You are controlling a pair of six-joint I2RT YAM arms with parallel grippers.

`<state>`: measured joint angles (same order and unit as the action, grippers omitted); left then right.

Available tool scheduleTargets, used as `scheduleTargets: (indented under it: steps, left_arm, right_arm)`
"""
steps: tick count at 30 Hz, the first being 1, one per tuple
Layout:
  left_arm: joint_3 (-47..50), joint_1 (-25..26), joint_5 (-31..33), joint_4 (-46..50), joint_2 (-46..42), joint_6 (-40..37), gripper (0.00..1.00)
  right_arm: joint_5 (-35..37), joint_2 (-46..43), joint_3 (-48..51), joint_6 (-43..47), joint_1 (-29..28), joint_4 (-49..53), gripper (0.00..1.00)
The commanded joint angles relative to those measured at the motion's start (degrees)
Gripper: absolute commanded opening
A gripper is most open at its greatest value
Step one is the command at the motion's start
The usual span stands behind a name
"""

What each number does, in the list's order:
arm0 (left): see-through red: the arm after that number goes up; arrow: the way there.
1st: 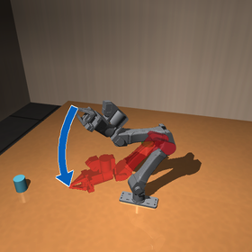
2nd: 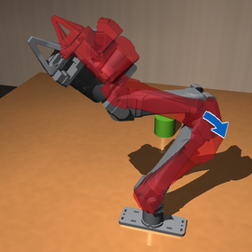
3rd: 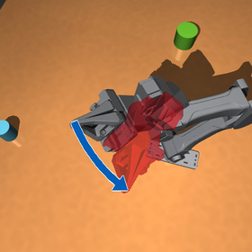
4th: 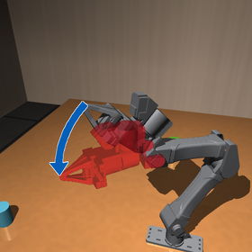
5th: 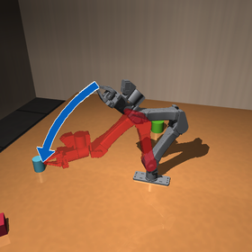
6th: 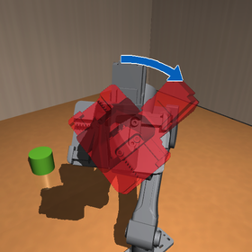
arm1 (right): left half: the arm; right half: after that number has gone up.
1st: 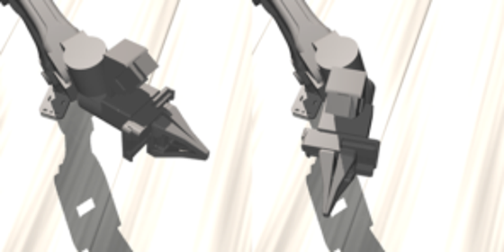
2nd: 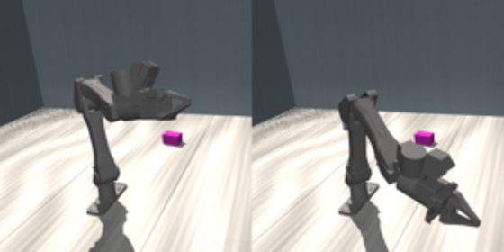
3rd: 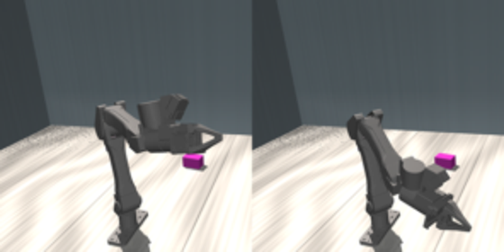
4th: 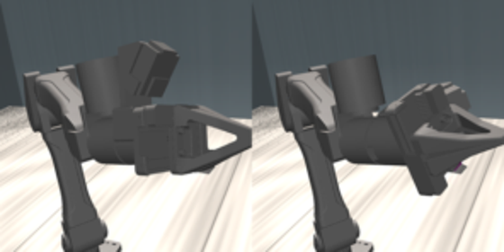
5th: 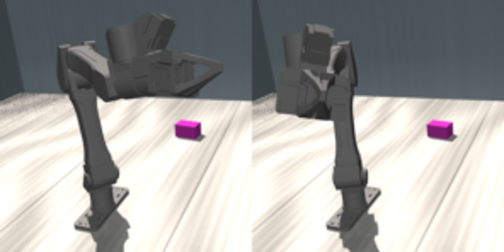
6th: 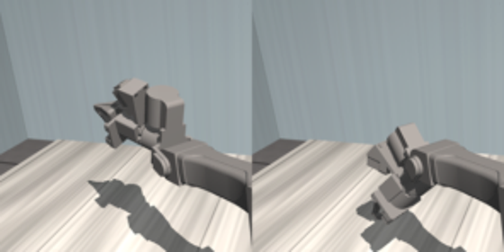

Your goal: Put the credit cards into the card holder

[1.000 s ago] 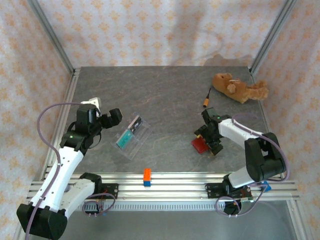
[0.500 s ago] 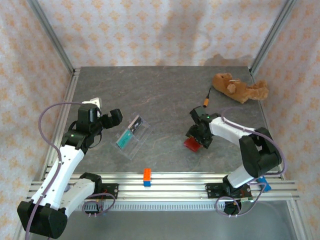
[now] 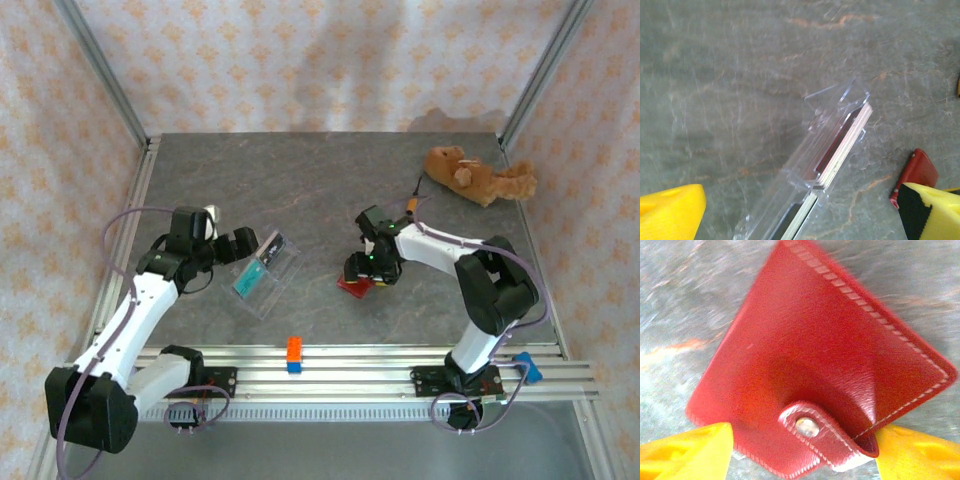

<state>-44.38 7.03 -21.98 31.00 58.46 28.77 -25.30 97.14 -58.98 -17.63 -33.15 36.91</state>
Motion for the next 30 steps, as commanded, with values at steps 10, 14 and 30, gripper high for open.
scheduleTargets:
  steps: [10, 14, 30]
  left_arm:
    - [-1.85, -3.97, 7.83, 17.23, -9.52, 16.84, 0.91]
    - [-1.67, -5.08, 11.32, 19.84, -10.09, 17.49, 0.89]
    - [-0.09, -5.53, 12.79, 21.57, -12.73, 16.45, 0.9]
  right_arm:
    - [-0.55, 0.8, -15.99, 13.33, -5.25, 0.62, 0.71]
    - [-0.75, 8.53, -26.21, 18.25, -8.5, 0.96, 0.66]
    - [-3.33, 25.67, -39.02, 33.13, -10.71, -5.05, 0.33]
